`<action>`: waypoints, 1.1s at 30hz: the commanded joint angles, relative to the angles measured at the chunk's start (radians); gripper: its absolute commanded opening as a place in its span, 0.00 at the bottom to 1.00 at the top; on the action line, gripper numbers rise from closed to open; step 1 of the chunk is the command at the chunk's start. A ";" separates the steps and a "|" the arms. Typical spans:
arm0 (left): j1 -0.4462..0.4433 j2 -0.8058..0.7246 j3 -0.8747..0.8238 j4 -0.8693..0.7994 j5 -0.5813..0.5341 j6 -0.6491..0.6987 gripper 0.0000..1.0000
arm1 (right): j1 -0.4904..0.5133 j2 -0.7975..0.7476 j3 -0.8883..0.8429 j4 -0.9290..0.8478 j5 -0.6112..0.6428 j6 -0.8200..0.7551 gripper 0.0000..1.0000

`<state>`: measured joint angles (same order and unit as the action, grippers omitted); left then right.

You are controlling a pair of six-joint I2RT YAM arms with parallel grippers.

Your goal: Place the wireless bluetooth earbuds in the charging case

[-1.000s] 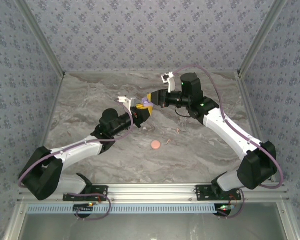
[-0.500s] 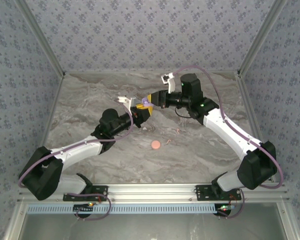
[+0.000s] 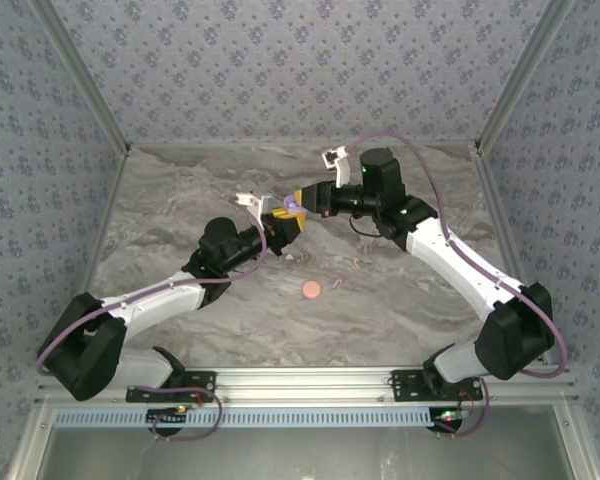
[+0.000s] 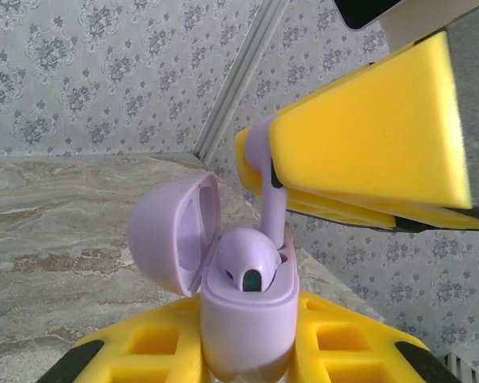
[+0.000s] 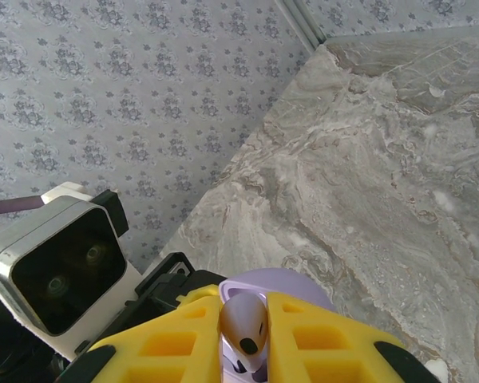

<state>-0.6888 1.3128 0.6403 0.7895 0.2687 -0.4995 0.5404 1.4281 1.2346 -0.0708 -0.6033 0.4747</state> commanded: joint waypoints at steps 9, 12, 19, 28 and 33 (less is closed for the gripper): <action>-0.006 -0.030 0.018 0.082 0.004 -0.008 0.23 | 0.007 -0.023 -0.003 -0.039 0.027 -0.038 0.20; -0.006 -0.031 0.015 0.083 -0.001 -0.007 0.23 | 0.008 -0.023 0.000 -0.044 0.018 -0.038 0.20; -0.006 -0.032 0.017 0.090 -0.003 -0.004 0.23 | 0.012 -0.022 0.003 -0.066 -0.001 -0.046 0.21; -0.006 -0.033 0.018 0.082 0.001 0.000 0.23 | 0.013 -0.027 0.009 -0.096 0.035 -0.061 0.29; -0.007 -0.032 0.019 0.073 0.003 0.007 0.23 | 0.014 -0.034 0.014 -0.110 0.043 -0.067 0.35</action>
<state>-0.6903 1.3109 0.6403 0.7975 0.2691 -0.4992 0.5442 1.4155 1.2350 -0.1307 -0.5713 0.4267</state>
